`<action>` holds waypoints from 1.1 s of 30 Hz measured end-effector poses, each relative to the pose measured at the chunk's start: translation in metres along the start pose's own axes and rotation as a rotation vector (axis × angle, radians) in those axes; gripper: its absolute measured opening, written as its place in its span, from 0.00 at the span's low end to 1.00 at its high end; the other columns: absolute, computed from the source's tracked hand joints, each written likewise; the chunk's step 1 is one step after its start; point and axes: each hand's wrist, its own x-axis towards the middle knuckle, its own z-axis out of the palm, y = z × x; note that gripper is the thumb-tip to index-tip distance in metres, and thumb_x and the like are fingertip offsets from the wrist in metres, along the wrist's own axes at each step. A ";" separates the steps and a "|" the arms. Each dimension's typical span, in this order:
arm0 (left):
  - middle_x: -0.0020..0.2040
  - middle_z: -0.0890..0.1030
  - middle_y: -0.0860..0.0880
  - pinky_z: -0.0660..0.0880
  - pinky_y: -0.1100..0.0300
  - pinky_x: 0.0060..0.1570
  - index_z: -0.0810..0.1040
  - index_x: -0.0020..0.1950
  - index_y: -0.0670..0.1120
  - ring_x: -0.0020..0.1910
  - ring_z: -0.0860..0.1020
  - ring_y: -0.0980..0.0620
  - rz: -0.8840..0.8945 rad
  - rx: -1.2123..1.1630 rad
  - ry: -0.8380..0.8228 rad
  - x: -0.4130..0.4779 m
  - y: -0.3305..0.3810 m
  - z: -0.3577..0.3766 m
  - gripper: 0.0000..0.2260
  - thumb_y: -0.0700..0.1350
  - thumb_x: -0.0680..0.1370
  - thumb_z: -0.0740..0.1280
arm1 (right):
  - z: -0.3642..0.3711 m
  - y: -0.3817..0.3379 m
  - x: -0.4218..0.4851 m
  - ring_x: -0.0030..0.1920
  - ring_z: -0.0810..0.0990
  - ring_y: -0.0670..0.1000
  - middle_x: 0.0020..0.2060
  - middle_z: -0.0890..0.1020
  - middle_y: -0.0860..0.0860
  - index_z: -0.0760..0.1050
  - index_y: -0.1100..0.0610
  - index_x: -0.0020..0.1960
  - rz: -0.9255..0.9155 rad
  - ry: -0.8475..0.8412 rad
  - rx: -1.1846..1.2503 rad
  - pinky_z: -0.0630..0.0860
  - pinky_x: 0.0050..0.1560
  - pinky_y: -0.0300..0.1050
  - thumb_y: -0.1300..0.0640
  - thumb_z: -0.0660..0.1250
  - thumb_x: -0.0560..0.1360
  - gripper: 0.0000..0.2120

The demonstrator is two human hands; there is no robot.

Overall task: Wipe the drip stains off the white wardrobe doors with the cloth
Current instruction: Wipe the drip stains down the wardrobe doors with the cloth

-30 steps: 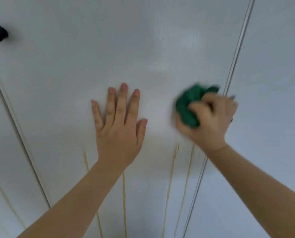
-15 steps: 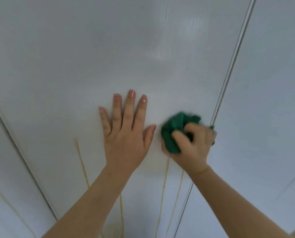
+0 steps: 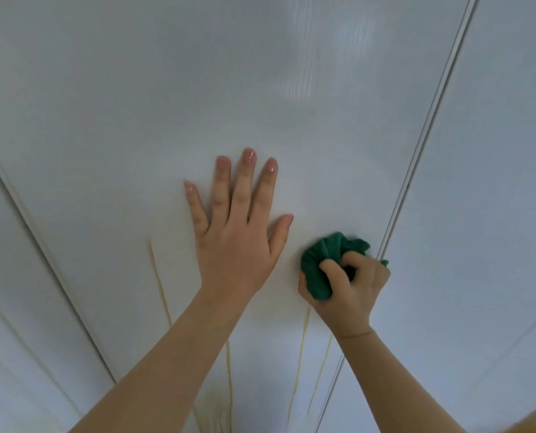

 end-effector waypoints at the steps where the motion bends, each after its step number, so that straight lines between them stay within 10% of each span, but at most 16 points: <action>1: 0.74 0.58 0.46 0.47 0.39 0.71 0.56 0.76 0.47 0.73 0.57 0.42 -0.004 -0.003 -0.001 0.000 0.001 -0.001 0.28 0.58 0.80 0.57 | -0.002 -0.001 0.000 0.42 0.67 0.54 0.44 0.67 0.50 0.67 0.51 0.43 0.002 -0.017 0.013 0.61 0.45 0.45 0.49 0.71 0.63 0.15; 8: 0.74 0.59 0.47 0.47 0.38 0.70 0.56 0.76 0.49 0.73 0.57 0.43 -0.019 0.013 0.001 -0.002 0.003 -0.002 0.28 0.59 0.80 0.56 | 0.012 -0.014 0.090 0.43 0.68 0.52 0.45 0.67 0.50 0.68 0.51 0.44 0.085 0.266 0.075 0.63 0.45 0.46 0.45 0.66 0.72 0.11; 14: 0.74 0.58 0.47 0.45 0.38 0.70 0.56 0.76 0.49 0.73 0.56 0.44 -0.009 0.010 0.010 -0.001 -0.001 0.000 0.28 0.58 0.79 0.58 | -0.001 -0.007 -0.003 0.41 0.69 0.54 0.44 0.67 0.50 0.67 0.50 0.44 0.071 -0.011 0.031 0.61 0.46 0.45 0.48 0.69 0.65 0.14; 21: 0.74 0.59 0.47 0.46 0.37 0.70 0.57 0.76 0.49 0.74 0.56 0.44 -0.004 0.007 0.043 -0.002 -0.001 0.005 0.28 0.59 0.79 0.57 | 0.014 -0.017 0.073 0.42 0.68 0.52 0.44 0.67 0.50 0.68 0.51 0.44 0.067 0.236 0.083 0.62 0.46 0.44 0.49 0.72 0.64 0.16; 27: 0.74 0.58 0.48 0.43 0.38 0.70 0.57 0.76 0.49 0.76 0.49 0.49 -0.001 0.010 0.062 -0.003 -0.004 0.007 0.28 0.58 0.79 0.57 | -0.003 -0.014 -0.027 0.44 0.67 0.53 0.45 0.66 0.50 0.67 0.50 0.44 0.243 -0.063 0.067 0.60 0.48 0.43 0.49 0.68 0.62 0.15; 33: 0.74 0.58 0.47 0.44 0.37 0.69 0.58 0.75 0.48 0.73 0.56 0.44 -0.006 0.002 0.067 0.000 0.001 0.006 0.28 0.58 0.79 0.58 | 0.010 -0.018 0.052 0.44 0.69 0.53 0.46 0.67 0.50 0.68 0.51 0.46 0.275 0.185 0.106 0.64 0.47 0.46 0.46 0.69 0.68 0.14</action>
